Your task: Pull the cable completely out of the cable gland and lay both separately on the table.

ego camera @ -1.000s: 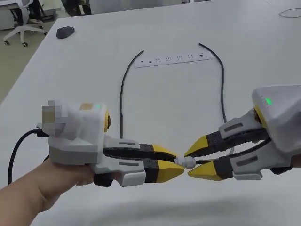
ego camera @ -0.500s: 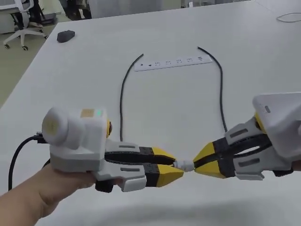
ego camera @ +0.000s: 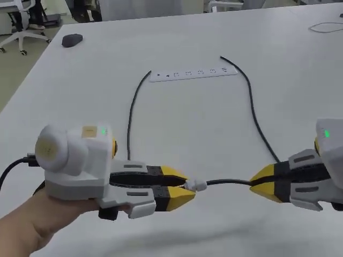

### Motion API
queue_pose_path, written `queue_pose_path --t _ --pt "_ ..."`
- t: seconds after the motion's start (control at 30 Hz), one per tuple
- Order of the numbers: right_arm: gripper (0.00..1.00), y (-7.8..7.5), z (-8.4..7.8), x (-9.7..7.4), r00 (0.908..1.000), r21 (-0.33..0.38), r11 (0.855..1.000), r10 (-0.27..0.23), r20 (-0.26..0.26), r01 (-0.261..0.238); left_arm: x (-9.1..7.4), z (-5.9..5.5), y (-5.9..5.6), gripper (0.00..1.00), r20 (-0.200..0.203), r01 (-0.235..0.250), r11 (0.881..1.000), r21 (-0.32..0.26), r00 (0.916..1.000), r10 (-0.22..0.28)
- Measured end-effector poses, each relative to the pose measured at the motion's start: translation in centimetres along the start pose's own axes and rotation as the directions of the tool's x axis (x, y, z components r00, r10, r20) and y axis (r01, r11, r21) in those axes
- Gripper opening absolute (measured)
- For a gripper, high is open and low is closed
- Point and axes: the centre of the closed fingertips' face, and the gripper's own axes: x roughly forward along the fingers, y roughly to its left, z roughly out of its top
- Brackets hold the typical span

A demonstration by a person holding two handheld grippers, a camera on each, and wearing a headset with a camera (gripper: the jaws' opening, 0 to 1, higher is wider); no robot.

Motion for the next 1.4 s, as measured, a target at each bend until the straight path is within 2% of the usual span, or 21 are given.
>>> queue_pose_path --t 0.13,0.2,0.33,0.47,0.67,0.73,0.77,0.8,0.87,0.9,0.93,0.97,1.03,1.1,1.17,1.2,1.23,1.3,1.37,1.4 --pt "0.0 -1.7 -1.7 -1.1 0.9984 0.051 0.997 -0.054 -0.015 0.055 -0.9 0.1 0.5 0.15 0.019 -0.022 1.0 0.001 0.9996 0.022" --pt "0.0 -2.5 -2.9 -1.4 0.9958 0.078 0.993 -0.082 -0.043 0.085 -1.1 0.0 0.6 0.15 0.015 -0.029 1.0 0.001 0.9995 0.029" --pt "0.0 -4.1 -5.3 -1.9 0.9841 0.075 0.986 -0.142 -0.106 0.151 -1.5 0.0 0.8 0.15 0.014 -0.042 0.999 0.002 0.999 0.042" --pt "0.0 -5.0 -7.1 -2.2 0.9796 0.112 0.979 -0.154 -0.13 0.168 -1.8 0.0 1.0 0.15 0.017 -0.054 0.999 0.005 0.9984 0.054" --pt "0.0 -5.1 -7.8 -1.8 0.9777 0.11 0.981 -0.141 -0.156 0.159 -1.6 0.0 1.1 0.15 0.013 -0.055 0.998 0.015 0.9984 0.055" --pt "0.0 -5.2 -7.9 -1.8 0.9741 0.114 0.979 -0.149 -0.17 0.17 -1.5 0.0 1.2 0.15 0.011 -0.055 0.998 0.013 0.9984 0.055" --pt "0.01 -5.0 -8.0 -1.7 0.9728 0.121 0.98 -0.136 -0.187 0.16 -1.5 0.0 1.3 0.15 0.009 -0.057 0.998 0.015 0.9984 0.057" --pt "0.01 -4.8 -8.4 -1.9 0.9654 0.155 0.974 -0.128 -0.227 0.165 -1.5 0.0 1.4 0.15 0.007 -0.062 0.998 0.018 0.998 0.062" --pt "0.03 -4.5 -7.7 -2.0 0.9639 0.119 0.981 -0.121 -0.237 0.152 -1.6 0.0 1.6 0.15 0.007 -0.068 0.997 0.026 0.9977 0.067" --pt "0.06 -4.4 -7.1 -2.0 0.9666 0.095 0.985 -0.122 -0.226 0.147 -1.7 0.0 1.7 0.15 0.008 -0.072 0.997 0.027 0.9974 0.072" --pt "0.15 -4.3 -6.1 -2.0 0.9711 0.107 0.984 -0.12 -0.206 0.144 -1.7 0.0 1.8 0.15 0.008 -0.073 0.997 0.022 0.9973 0.072" --pt "0.21 -3.7 -4.9 -1.9 0.9794 0.12 0.987 -0.085 -0.183 0.108 -1.7 0.0 1.8 0.15 0.007 -0.075 0.997 0.024 0.9972 0.074" --pt "0.27 -3.5 -3.6 -1.7 0.9846 0.11 0.989 -0.077 -0.157 0.094 -1.7 -0.2 1.9 0.15 -0.008 -0.075 0.997 0.032 0.9972 0.075" --pt "0.28 -2.5 -0.3 -1.2 0.9962 0.085 0.995 -0.037 -0.078 0.043 -1.6 -0.2 1.8 0.15 -0.007 -0.07 0.997 0.034 0.9975 0.071" --pt "0.27 -1.5 2.7 -0.4 1.0 0.046 0.999 -0.002 -0.006 0.002 -1.4 0.1 1.5 0.15 0.01 -0.06 0.998 0.018 0.9982 0.06" --pt "0.25 -1.1 3.8 -0.1 0.9999 0.015 1.0 0.011 0.007 -0.011 -1.3 0.3 1.3 0.15 0.021 -0.051 0.999 0.012 0.9985 0.051" --pt "0.21 -0.1 5.2 0.6 0.9986 -0.036 0.998 0.049 0.016 -0.049 -1.2 0.4 1.2 0.15 0.018 -0.049 0.999 0.021 0.9986 0.049" --pt "0.19 1.2 7.0 1.7 0.9948 -0.081 0.992 0.099 0.025 -0.096 -0.8 0.2 0.9 0.15 -0.001 -0.038 0.999 0.036 0.9993 0.038" --pt "0.17 2.3 7.9 2.6 0.9895 -0.122 0.982 0.144 0.013 -0.141 -0.7 0.0 0.8 0.15 -0.013 -0.033 0.999 0.043 0.9993 0.034" --pt "0.15 2.8 7.9 3.2 0.9863 -0.145 0.976 0.164 -0.011 -0.164 -0.7 -0.1 0.7 0.15 -0.016 -0.031 0.998 0.047 0.9994 0.032"
